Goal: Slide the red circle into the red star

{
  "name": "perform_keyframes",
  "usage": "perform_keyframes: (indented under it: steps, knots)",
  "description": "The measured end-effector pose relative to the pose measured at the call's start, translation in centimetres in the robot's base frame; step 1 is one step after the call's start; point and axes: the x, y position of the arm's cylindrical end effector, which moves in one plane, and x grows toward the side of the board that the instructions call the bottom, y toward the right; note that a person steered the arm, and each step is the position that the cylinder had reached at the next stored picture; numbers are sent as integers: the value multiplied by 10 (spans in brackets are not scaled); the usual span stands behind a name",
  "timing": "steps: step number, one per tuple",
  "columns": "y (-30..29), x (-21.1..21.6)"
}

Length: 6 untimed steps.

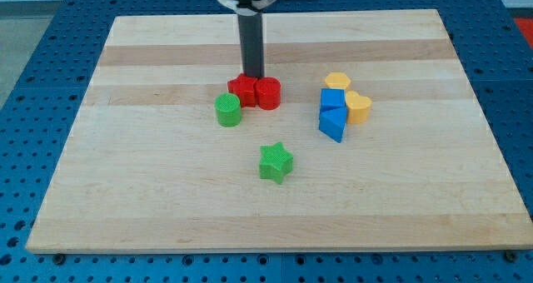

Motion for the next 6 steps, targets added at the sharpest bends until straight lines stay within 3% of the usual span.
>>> perform_keyframes:
  steps: [2,3,5,6]
  knots:
    - [-2,14]
    - [5,0]
    - [67,-6]
    - [64,2]
